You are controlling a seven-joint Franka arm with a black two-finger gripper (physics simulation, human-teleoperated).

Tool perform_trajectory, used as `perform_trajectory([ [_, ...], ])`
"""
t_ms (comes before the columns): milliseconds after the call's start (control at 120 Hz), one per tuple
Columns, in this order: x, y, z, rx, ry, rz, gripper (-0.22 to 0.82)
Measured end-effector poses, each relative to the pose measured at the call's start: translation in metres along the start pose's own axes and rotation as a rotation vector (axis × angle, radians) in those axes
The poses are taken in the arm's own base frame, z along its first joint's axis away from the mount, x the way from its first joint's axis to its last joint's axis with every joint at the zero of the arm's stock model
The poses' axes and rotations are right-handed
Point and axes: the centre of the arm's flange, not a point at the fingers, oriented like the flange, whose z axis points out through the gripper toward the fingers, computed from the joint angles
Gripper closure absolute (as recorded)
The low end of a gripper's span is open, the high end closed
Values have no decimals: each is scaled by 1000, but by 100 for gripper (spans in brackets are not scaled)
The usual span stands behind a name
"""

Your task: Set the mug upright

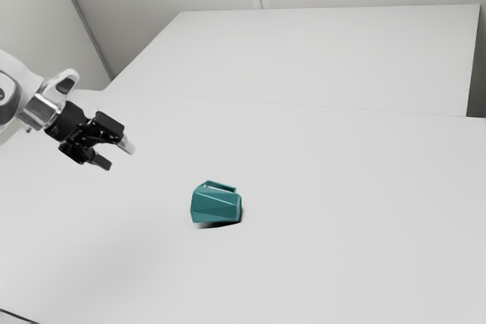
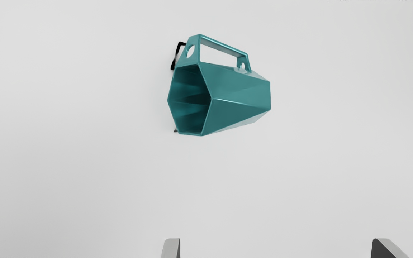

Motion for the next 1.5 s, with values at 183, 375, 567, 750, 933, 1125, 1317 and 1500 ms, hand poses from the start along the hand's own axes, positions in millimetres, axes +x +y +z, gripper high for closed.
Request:
perform_trajectory([
  [183,-8,-30,30,-105,-22,-64,3],
  [375,-10,-44,64,-181,-40,-87,4],
  [567,-4,-63,97,-236,-58,-108,5],
  [750,2,-73,118,-292,-46,-102,6],
  [933,6,-78,141,-328,-45,-76,6],
  [1125,14,-79,161,-333,-42,-30,7],
  [1317,27,-78,173,-330,-36,24,7],
  [1500,32,-76,188,-338,-43,54,7],
])
